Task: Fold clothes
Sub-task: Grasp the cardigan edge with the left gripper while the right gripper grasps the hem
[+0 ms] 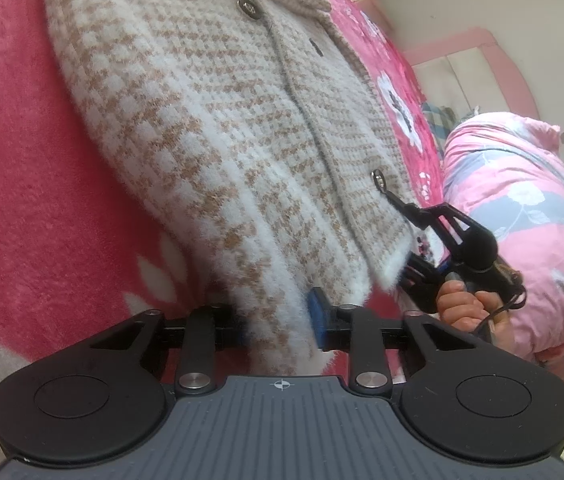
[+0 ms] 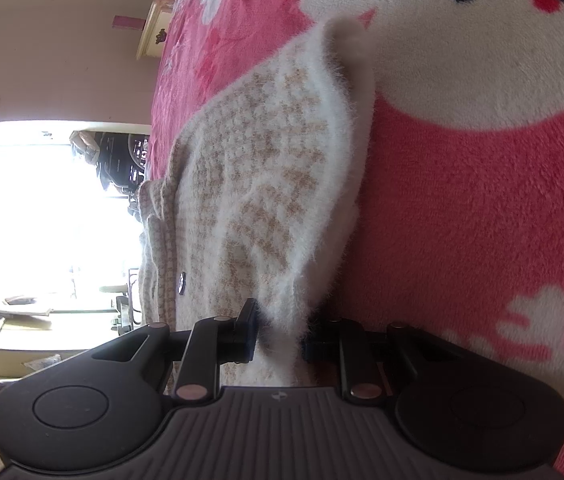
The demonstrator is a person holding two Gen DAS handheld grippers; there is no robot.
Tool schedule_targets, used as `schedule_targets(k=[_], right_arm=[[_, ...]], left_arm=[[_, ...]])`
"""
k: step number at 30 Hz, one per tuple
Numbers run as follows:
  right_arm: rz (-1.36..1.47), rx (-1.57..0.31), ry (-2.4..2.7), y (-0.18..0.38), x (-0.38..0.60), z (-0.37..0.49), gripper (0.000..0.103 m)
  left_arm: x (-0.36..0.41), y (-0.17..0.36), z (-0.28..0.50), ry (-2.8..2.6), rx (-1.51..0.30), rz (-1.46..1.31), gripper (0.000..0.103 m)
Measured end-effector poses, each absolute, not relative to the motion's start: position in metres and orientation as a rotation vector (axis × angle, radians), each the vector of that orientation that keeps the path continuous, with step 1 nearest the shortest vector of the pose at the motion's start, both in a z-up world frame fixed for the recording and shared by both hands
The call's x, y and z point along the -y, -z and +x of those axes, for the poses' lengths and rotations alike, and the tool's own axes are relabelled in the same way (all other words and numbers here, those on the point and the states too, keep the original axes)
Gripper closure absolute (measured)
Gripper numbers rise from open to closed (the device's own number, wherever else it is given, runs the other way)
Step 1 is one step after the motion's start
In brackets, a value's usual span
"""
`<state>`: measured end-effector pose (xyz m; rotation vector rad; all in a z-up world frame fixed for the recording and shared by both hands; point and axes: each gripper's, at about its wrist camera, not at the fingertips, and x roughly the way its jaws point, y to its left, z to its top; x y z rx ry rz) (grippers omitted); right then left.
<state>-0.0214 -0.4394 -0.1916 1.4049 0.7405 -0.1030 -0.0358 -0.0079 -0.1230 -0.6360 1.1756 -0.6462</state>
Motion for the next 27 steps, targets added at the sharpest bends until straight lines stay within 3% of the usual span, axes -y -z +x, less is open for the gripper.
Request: schedule_targets(k=[2,4,7,16,27], right_arm=[[1.370,-0.738,0.100,0.188,0.438,-0.021,0.080],[1.328,-0.732,0.099,0.182,0.436,-0.020,0.087],[1.291,-0.708,0.077,0.173,0.434,-0.021,0.091],[1.104,-0.595,-0.032,0.104,0.419,-0.003,0.093],[0.874,-0.523,-0.162,0.008,0.373,0.097,0.093]], left_arm=[[0.007,0.119,-0.037,0.648,-1.153,-0.623,0.090],[0.004,0.112,-0.038,0.669,-1.107,-0.623,0.094],[-0.001,0.097,-0.038,0.714,-1.031,-0.639,0.095],[-0.026,0.054,-0.009,0.798,-0.834,-0.788,0.096],[-0.071,0.017,0.062,0.731,-0.572,-0.943,0.096]])
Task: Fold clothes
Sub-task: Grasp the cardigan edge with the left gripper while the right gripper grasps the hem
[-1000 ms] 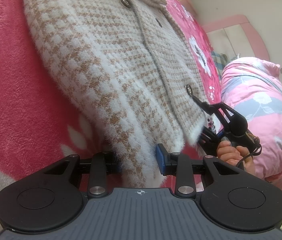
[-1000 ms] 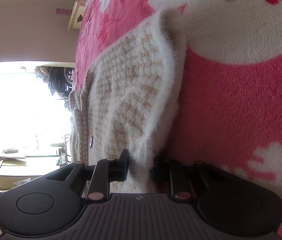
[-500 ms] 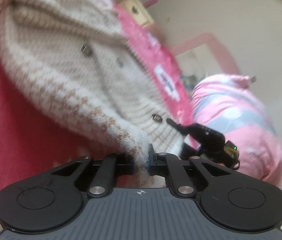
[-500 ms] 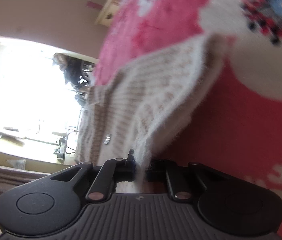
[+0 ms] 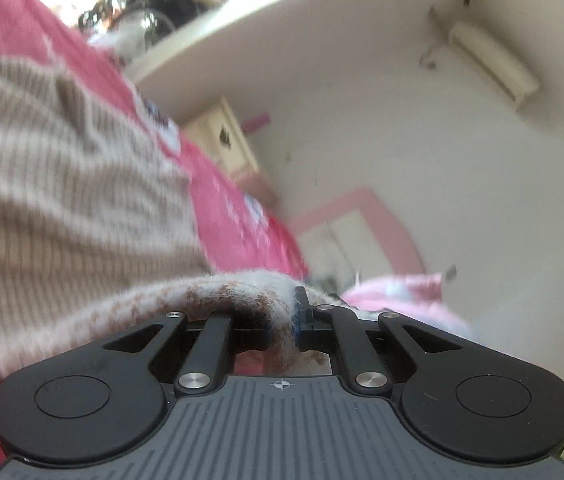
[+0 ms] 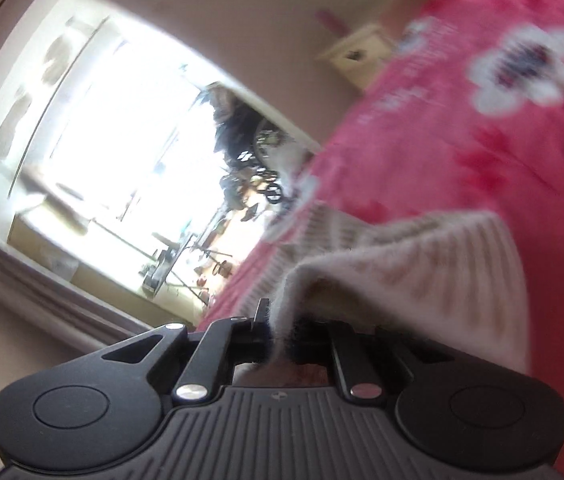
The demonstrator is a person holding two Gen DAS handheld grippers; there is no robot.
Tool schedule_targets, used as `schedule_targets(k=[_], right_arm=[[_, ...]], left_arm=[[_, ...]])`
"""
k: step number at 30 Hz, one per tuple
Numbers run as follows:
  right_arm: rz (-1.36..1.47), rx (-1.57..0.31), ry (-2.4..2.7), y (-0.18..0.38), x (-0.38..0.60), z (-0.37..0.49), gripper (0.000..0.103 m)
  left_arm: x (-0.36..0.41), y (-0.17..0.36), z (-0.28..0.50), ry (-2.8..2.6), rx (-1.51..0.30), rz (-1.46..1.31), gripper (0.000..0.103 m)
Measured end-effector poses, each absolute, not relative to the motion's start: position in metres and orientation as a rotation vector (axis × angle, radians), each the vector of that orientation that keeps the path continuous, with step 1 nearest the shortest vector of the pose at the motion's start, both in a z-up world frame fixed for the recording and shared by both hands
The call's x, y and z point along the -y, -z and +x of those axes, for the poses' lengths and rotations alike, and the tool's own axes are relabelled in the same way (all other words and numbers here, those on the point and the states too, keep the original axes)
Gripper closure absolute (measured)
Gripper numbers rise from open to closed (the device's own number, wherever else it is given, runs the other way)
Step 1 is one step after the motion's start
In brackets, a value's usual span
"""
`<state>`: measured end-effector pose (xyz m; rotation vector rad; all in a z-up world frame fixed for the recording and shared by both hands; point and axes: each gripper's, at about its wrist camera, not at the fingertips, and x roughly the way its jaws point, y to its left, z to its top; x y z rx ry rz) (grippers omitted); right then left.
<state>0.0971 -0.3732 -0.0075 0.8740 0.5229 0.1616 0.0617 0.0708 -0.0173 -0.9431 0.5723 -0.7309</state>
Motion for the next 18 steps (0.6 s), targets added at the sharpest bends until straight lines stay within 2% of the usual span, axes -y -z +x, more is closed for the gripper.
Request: schedule_targets(k=[5,11,15,18], right_arm=[[0.758,-0.526,-0.238,-0.022,0.332,0.165,0.093],[0.648,-0.547,-0.315,-0.033,0.274,0.243,0.093],[0.608,-0.598,-0.343,-0.021,0.235,0.297,0.093],[0.581,-0.664,-0.335,0.002,0.208,0.339,0.093]], left_arm=[[-0.097,0.017,0.096,0.649,-0.474,-1.000,0.096],[-0.132,0.027,0.133,0.512,-0.412,-1.032,0.096],[-0.153,0.044,0.163,0.401,-0.413,-1.071,0.096],[-0.165,0.066,0.188,0.283,-0.495,-1.112,0.095]])
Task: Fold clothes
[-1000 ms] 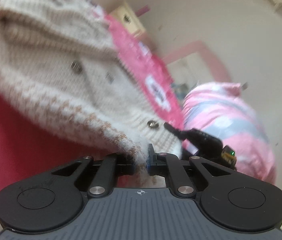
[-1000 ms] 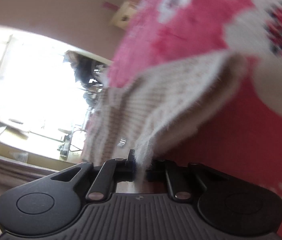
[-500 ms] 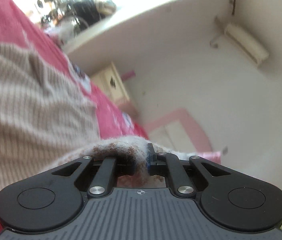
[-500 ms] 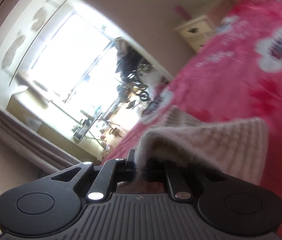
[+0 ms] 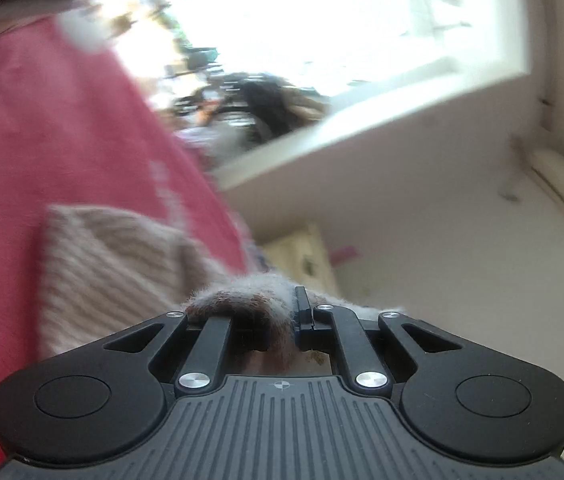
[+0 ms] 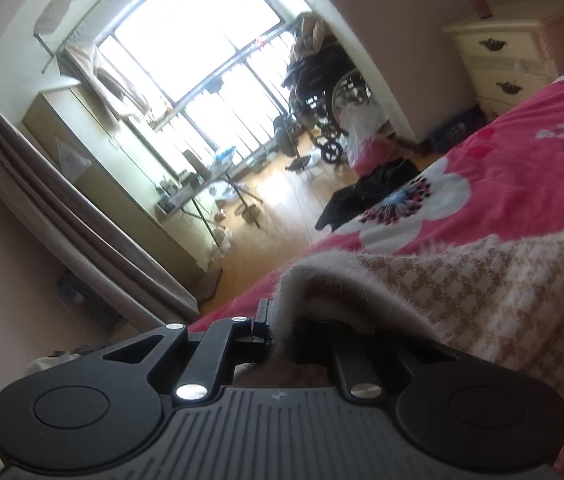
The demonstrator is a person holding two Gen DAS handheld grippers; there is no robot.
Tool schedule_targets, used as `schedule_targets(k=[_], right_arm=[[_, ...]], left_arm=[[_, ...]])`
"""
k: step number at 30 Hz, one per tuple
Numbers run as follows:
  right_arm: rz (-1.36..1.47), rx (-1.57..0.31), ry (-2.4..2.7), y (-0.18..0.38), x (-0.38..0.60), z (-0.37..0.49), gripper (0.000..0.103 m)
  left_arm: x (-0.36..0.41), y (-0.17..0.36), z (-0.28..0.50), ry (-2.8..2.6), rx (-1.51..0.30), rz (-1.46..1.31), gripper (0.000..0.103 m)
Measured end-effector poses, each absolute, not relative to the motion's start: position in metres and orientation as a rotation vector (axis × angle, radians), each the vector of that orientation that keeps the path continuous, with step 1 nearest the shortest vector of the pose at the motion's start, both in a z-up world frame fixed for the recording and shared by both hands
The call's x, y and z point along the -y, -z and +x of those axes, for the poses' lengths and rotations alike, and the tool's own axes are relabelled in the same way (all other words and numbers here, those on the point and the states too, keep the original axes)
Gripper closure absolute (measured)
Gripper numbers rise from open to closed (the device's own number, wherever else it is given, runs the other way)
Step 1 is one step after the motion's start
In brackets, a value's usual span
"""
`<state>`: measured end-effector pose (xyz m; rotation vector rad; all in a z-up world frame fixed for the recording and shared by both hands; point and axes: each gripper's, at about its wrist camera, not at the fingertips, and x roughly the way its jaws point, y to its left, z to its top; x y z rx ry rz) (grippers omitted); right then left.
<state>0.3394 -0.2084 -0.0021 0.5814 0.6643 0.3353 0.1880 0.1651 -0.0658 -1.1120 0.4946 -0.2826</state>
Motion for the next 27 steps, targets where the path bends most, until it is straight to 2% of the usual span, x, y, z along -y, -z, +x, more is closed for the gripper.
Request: schedule_targets(k=[2,4,6,7,10,12,16,20,23,25,27], right_arm=[[0.604,-0.757,-0.320,0.030,0.197,0.369,0.092],[0.687,-0.890,-0.293,0.065,0.193,0.399,0.083],[0.815,-1.007,-0.280,0.097,0.199,0.422,0.081],[0.884,-1.028,-0.288,0.106,0.204,0.429,0.074],[0.967,-1.067,-0.344,0.109,0.211,0.439,0.055],[1.002,-1.117,-0.367,0.109,0.215,0.445,0.047],[1.068,-1.234,-0.365,0.108,0.218,0.454,0.040],[0.724,-1.362,-0.393,0.088,0.187,0.454,0.034],[0.417,-1.405,-0.445,0.069,0.157,0.438,0.033],[0.257,-1.335,-0.488,0.055,0.140,0.421,0.033],[0.180,-1.171,-0.495,0.041,0.134,0.412,0.033]], left_arm=[[-0.172,0.083,0.206,0.193,-0.583,-1.142,0.095],[-0.177,0.100,0.217,0.135,-0.647,-1.193,0.094],[-0.181,0.107,0.217,0.128,-0.660,-1.230,0.093],[-0.181,0.106,0.217,0.141,-0.648,-1.238,0.092],[-0.186,0.107,0.217,0.185,-0.608,-1.317,0.086],[-0.195,0.118,0.219,0.215,-0.577,-1.462,0.075],[-0.206,0.142,0.228,0.249,-0.521,-1.731,0.067],[-0.211,0.157,0.235,0.233,-0.491,-1.898,0.062],[-0.212,0.154,0.239,0.210,-0.468,-1.924,0.059],[-0.212,0.144,0.240,0.199,-0.419,-1.865,0.059],[-0.213,0.133,0.240,0.170,-0.359,-1.788,0.059]])
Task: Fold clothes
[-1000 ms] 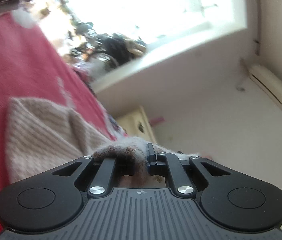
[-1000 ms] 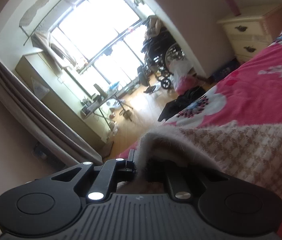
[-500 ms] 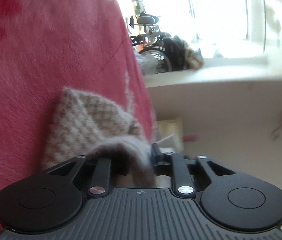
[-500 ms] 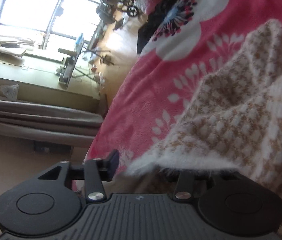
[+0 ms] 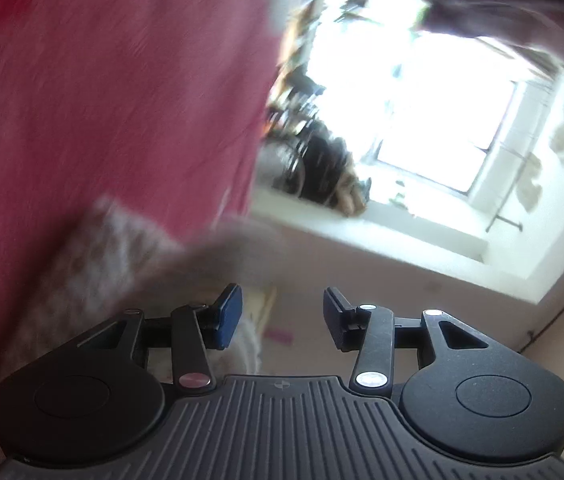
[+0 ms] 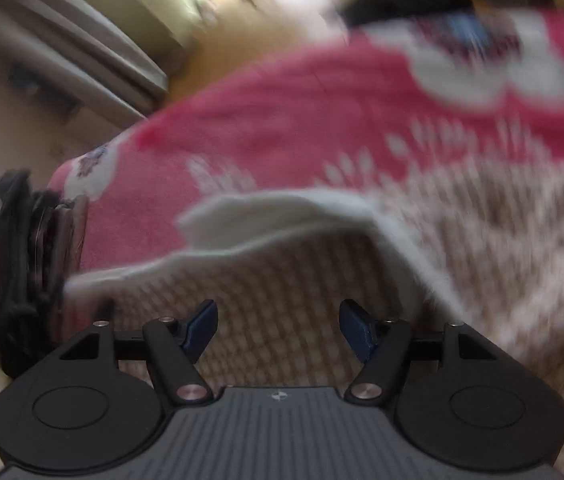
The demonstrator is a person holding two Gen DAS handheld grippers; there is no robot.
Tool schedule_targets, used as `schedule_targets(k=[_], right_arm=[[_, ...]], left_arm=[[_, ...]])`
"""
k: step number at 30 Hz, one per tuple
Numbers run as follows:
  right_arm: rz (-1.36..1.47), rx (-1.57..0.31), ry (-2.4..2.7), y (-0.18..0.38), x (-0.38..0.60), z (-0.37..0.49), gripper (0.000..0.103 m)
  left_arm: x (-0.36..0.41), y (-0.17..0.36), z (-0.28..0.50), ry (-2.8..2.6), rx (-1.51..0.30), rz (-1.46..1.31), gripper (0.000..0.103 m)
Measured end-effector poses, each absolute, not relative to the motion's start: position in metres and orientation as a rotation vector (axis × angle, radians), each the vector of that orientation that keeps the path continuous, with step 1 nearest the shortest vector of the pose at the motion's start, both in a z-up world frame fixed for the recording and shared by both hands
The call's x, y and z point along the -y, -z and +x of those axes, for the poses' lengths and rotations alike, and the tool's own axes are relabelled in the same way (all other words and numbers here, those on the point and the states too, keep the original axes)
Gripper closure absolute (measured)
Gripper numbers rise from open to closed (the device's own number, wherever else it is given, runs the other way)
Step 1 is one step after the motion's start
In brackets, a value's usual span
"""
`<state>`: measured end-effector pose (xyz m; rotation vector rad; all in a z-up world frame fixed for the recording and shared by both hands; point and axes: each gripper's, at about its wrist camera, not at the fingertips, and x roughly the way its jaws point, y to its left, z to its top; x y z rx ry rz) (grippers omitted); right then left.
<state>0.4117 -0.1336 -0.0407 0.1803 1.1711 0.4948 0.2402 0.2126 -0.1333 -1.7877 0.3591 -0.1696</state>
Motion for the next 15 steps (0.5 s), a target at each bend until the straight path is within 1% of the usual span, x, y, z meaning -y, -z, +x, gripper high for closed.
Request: schedule_targets(k=[3,6,8,11,15], right_arm=[[0.251,-0.921,-0.443,0.025,0.150,0.396,0.033],[0.497,-0.792,-0.457,0.016,0.185,0.377,0.033],[0.593,-0.757,-0.459,0.014,0.205,0.359,0.033],[0.658,-0.732,-0.421,0.020,0.239,0.322,0.031],[0.810,-0.781,-0.300,0.061,0.296,0.264,0.029]], left_arm=[[-0.215,0.116,0.236,0.135,-0.329,-1.678,0.059],[-0.208,0.100,0.225,0.161,-0.334,-1.576,0.059],[-0.197,0.090,0.214,0.204,-0.354,-1.515,0.059],[-0.170,0.078,0.197,0.284,-0.431,-1.365,0.057],[-0.143,0.064,0.161,0.348,-0.538,-1.102,0.055]])
